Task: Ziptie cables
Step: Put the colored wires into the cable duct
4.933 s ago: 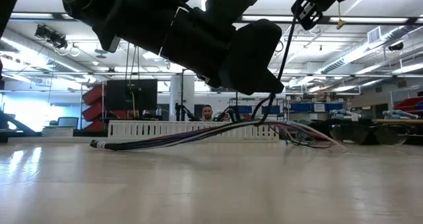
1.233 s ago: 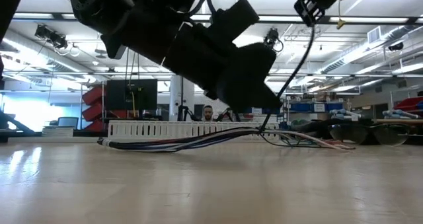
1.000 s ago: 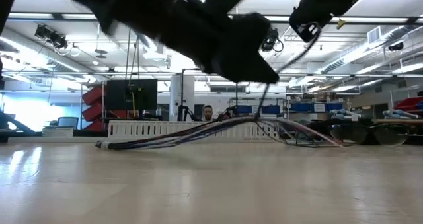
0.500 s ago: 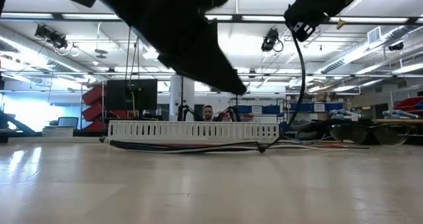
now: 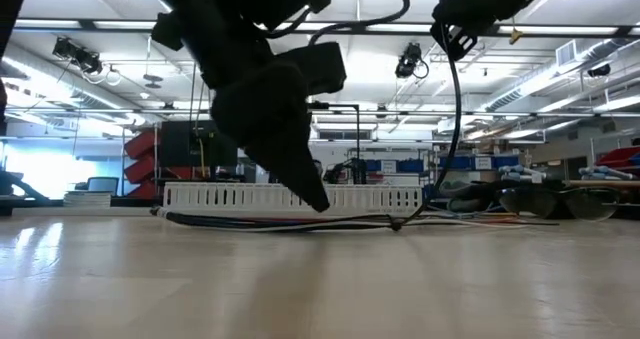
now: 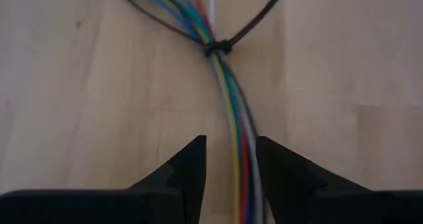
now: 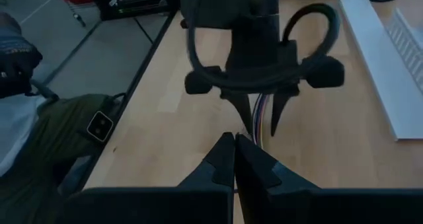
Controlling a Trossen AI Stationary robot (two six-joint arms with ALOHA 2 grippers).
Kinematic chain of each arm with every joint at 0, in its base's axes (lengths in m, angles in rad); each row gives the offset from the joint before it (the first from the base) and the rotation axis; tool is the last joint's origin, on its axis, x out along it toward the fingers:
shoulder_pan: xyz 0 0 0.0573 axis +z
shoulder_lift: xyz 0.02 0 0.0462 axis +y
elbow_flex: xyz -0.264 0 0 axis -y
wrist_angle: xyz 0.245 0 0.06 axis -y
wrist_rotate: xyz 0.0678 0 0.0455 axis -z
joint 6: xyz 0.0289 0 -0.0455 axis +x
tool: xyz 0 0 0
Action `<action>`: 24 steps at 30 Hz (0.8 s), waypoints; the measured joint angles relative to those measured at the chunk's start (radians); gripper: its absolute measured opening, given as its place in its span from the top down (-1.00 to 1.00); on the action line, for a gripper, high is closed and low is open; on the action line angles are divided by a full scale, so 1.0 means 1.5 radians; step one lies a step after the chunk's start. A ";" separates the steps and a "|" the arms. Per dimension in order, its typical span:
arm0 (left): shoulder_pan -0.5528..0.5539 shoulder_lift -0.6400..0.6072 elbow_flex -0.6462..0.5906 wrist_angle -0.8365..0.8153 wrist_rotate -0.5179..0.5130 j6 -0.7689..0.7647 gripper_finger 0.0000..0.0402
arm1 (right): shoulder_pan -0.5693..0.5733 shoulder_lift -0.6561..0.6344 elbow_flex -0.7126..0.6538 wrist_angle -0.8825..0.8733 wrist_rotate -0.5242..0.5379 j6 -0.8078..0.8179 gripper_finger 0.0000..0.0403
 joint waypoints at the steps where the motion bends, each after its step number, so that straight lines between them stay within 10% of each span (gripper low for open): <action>1: 0.002 -0.001 0.001 -0.002 0.008 0.000 0.36 | 0.000 0.000 0.000 -0.001 0.000 0.000 1.00; 24: 0.009 0.047 0.004 -0.038 0.085 -0.048 0.37 | 0.000 0.000 0.000 -0.003 -0.005 -0.005 1.00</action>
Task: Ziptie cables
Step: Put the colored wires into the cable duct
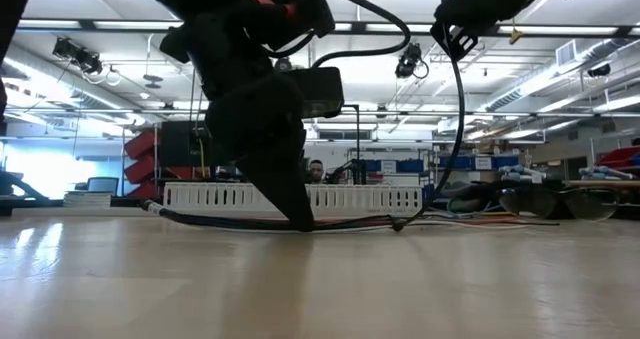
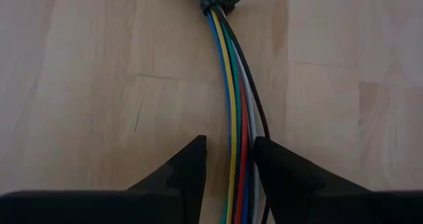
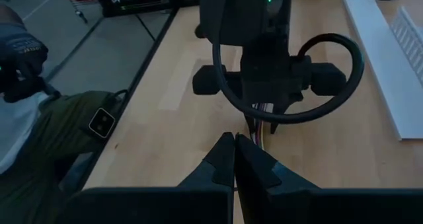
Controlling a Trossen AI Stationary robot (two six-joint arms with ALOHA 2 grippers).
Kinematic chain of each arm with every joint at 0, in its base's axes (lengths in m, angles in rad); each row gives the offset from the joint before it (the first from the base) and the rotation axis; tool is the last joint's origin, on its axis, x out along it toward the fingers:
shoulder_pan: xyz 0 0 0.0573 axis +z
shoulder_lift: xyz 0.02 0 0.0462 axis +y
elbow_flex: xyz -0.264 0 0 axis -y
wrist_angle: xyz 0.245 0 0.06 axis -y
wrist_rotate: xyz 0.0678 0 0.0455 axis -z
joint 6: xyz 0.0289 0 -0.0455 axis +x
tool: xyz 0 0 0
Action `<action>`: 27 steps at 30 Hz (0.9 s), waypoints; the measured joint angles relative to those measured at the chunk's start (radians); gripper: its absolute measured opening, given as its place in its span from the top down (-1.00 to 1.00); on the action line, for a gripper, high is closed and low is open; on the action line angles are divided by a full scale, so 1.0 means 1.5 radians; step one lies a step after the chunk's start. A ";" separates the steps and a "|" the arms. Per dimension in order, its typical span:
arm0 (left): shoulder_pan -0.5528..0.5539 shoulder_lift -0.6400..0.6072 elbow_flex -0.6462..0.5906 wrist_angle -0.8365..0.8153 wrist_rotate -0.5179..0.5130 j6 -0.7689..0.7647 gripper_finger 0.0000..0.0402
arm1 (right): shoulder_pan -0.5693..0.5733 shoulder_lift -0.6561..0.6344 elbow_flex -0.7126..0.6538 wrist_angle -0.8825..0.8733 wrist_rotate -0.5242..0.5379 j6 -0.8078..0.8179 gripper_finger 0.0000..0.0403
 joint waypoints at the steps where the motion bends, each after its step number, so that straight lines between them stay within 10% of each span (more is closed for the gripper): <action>1: 0.000 0.000 0.000 0.000 0.002 0.009 0.37 | 0.000 0.000 0.000 0.001 0.000 0.000 1.00; 10: -0.011 -0.005 0.000 0.008 -0.008 0.077 0.94 | -0.006 0.000 0.000 0.004 0.007 0.007 1.00; 27: -0.020 -0.030 0.023 -0.092 -0.149 0.098 1.00 | -0.034 0.000 0.036 0.014 0.034 0.086 0.63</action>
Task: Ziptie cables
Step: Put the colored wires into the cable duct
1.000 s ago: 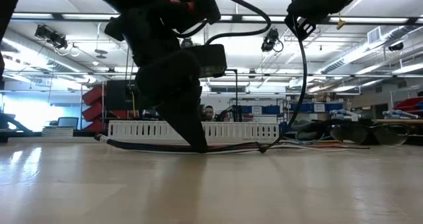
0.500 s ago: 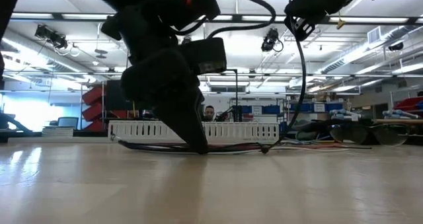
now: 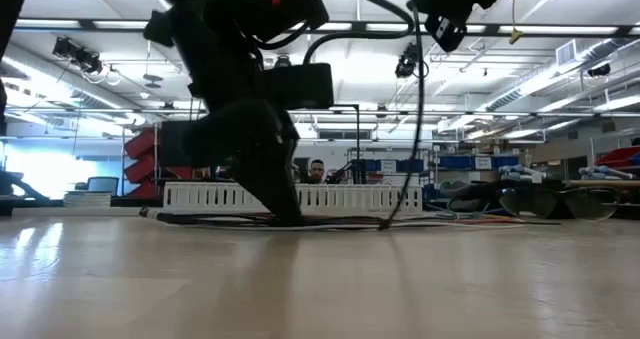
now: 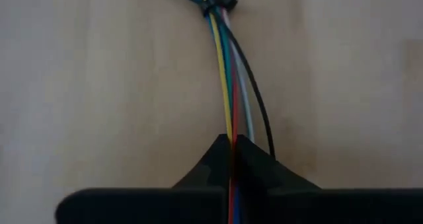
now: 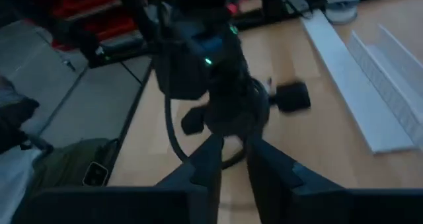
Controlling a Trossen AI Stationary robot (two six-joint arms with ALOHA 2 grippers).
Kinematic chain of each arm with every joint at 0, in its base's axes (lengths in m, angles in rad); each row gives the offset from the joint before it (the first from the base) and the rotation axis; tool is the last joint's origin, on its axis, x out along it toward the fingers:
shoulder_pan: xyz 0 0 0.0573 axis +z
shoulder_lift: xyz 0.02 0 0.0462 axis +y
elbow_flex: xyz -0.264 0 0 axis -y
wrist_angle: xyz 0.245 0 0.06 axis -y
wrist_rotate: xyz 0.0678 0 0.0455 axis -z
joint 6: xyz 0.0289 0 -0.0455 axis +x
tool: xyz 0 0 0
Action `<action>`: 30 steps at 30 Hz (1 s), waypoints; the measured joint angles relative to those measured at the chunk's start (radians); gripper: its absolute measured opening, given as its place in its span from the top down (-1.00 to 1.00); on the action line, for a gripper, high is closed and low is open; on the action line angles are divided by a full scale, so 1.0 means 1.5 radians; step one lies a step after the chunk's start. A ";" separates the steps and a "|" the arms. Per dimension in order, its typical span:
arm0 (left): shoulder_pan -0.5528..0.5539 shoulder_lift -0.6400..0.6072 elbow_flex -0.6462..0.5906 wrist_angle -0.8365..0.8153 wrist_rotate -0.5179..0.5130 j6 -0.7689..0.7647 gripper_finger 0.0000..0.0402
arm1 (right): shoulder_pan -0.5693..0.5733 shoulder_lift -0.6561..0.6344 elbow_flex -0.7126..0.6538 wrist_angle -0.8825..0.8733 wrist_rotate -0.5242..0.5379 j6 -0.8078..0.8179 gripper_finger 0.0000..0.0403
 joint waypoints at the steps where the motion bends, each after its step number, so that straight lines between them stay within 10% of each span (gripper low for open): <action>1: -0.003 0.000 0.016 -0.035 -0.025 0.003 1.00 | -0.003 0.000 0.006 -0.017 0.005 0.000 0.59; 17: 0.002 -0.031 0.237 -0.465 -0.198 0.037 1.00 | -0.033 -0.154 0.055 -0.115 0.193 -0.047 0.36; 23: 0.027 -0.066 0.240 -0.491 -0.269 0.032 1.00 | -0.041 -0.224 0.055 -0.067 0.300 -0.053 0.36; 30: 0.067 -0.113 0.241 -0.426 -0.290 0.106 1.00 | -0.041 -0.176 0.037 -0.115 0.248 -0.070 0.38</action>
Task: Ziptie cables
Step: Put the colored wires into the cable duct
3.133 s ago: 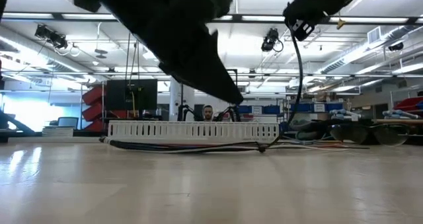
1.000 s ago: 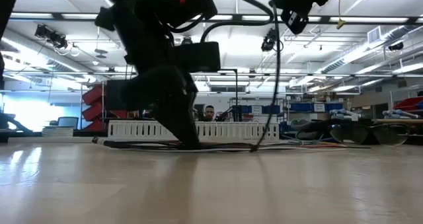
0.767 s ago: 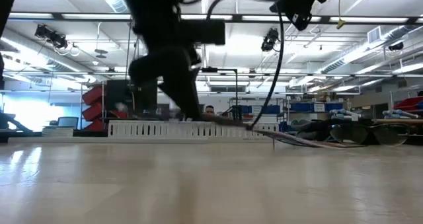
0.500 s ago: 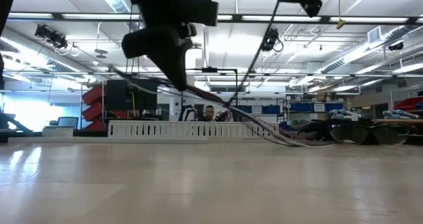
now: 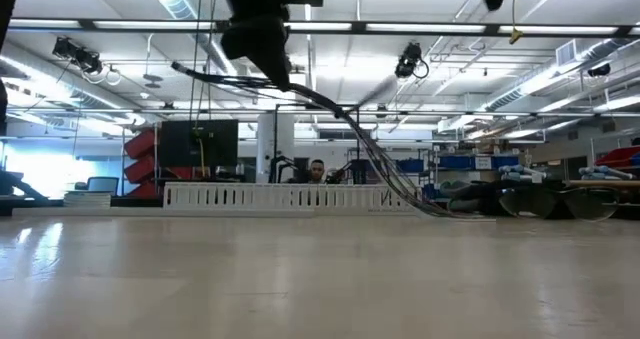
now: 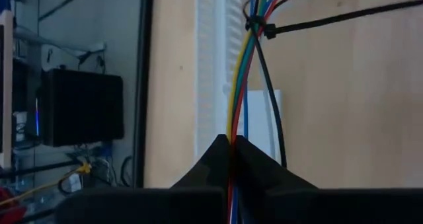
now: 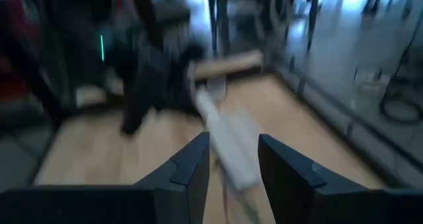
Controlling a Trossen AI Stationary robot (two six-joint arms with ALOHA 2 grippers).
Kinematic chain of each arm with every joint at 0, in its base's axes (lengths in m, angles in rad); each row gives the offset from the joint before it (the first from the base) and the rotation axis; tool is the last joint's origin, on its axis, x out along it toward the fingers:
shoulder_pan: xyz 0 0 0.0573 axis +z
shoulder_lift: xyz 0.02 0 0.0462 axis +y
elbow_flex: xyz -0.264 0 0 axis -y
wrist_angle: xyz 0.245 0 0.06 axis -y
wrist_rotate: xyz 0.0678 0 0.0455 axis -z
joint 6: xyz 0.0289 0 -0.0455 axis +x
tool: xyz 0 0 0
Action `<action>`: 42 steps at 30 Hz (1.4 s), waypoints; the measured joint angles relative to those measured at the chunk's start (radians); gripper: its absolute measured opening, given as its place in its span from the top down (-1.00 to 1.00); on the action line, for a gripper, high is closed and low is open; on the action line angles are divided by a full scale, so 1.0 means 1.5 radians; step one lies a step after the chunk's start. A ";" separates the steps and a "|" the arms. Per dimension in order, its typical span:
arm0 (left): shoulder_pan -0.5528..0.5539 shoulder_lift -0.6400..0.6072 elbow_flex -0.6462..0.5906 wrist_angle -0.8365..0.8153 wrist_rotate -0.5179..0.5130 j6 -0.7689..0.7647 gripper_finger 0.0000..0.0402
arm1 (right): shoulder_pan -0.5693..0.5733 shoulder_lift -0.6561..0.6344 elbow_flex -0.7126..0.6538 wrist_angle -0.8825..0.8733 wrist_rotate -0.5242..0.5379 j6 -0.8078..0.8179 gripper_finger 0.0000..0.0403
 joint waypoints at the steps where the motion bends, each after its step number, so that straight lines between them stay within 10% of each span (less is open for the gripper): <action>1: 0.007 -0.004 0.000 0.007 0.004 0.013 1.00 | 0.000 0.019 -0.004 -0.007 -0.006 -0.003 0.38; 17: 0.070 -0.020 0.043 0.018 0.058 0.115 1.00 | -0.039 0.387 -0.016 0.137 0.120 -0.207 0.36; 36: 0.091 -0.020 0.060 -0.016 0.059 0.152 1.00 | -0.085 0.374 -0.016 0.156 -0.117 -0.221 0.36; 42: 0.095 -0.020 0.059 0.005 0.060 0.160 1.00 | -0.086 0.374 -0.016 0.179 -0.042 -0.243 0.36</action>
